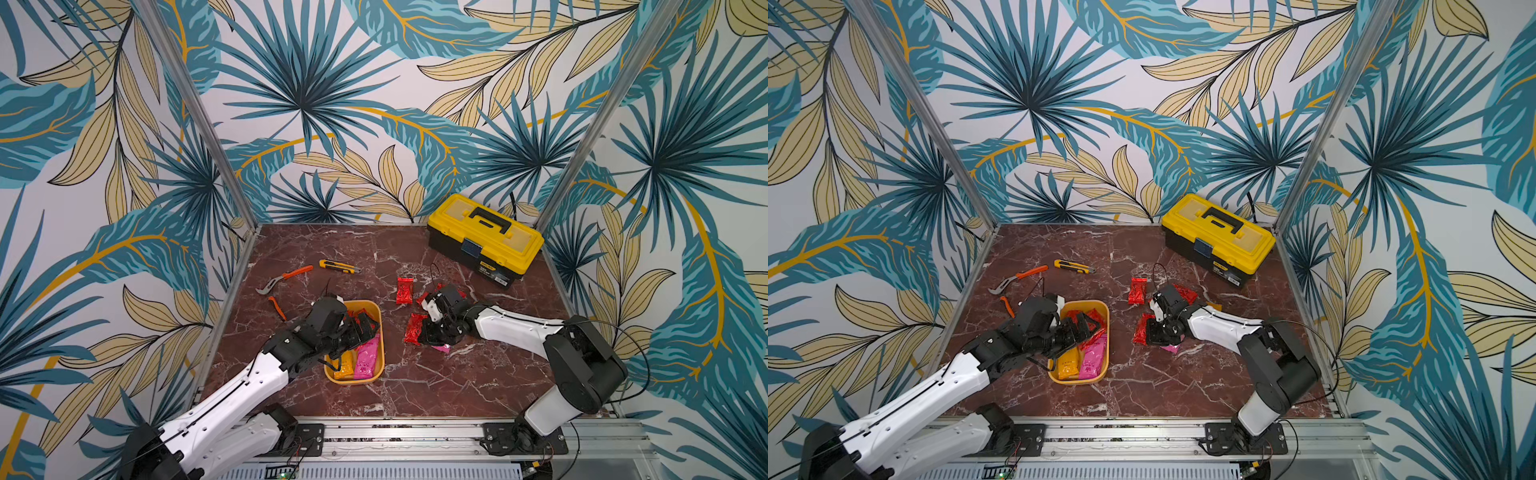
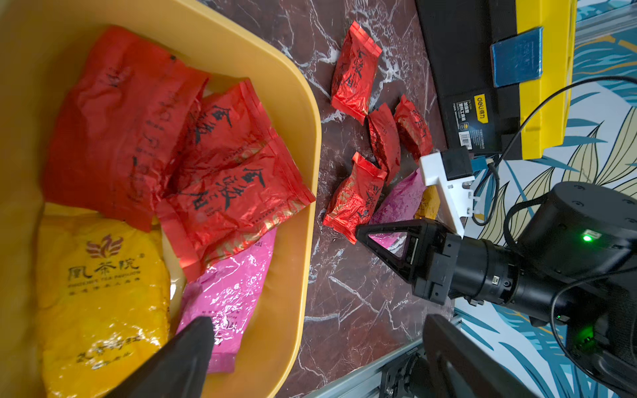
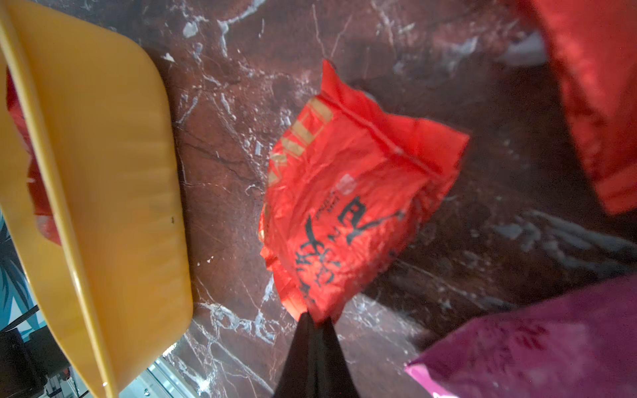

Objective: Take the tea bags out of the storage box
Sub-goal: Place the tea bag at the center of the board.

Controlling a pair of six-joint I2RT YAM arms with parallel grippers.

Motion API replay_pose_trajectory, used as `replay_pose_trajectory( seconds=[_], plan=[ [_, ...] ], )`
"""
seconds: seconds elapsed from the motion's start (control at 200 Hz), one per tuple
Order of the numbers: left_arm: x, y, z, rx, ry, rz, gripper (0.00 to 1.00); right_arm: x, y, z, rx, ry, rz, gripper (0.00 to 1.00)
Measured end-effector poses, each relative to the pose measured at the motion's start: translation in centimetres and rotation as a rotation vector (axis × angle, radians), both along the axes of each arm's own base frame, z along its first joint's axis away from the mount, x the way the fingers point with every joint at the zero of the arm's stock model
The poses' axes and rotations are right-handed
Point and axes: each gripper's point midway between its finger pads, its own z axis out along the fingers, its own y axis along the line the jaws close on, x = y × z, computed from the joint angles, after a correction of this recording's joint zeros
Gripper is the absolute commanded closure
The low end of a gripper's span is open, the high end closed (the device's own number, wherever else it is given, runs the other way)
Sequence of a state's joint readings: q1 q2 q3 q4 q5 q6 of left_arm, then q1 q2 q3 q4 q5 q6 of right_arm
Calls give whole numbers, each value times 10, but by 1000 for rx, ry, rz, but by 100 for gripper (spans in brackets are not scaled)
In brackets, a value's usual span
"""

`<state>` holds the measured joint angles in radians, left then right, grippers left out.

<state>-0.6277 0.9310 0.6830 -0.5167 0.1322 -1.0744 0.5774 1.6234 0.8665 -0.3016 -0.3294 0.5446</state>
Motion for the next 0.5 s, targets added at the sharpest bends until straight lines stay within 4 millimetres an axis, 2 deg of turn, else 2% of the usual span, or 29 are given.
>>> replay_pose_trajectory(
  seconds=[0.055, 0.155, 0.371, 0.501],
  plan=[
    [-1, 4, -2, 3, -3, 15, 0, -1, -3, -1, -17, 2, -8, 74],
    [-1, 7, -6, 6, 4, 33, 0, -1, -11, 1, -49, -9, -24, 62],
    [0, 8, -7, 1, 9, 44, 0, 1, -20, 28, -64, -73, -51, 46],
    [0, 10, -12, 11, 17, 57, 0, 7, -25, 58, -71, -132, -71, 40]
  ],
)
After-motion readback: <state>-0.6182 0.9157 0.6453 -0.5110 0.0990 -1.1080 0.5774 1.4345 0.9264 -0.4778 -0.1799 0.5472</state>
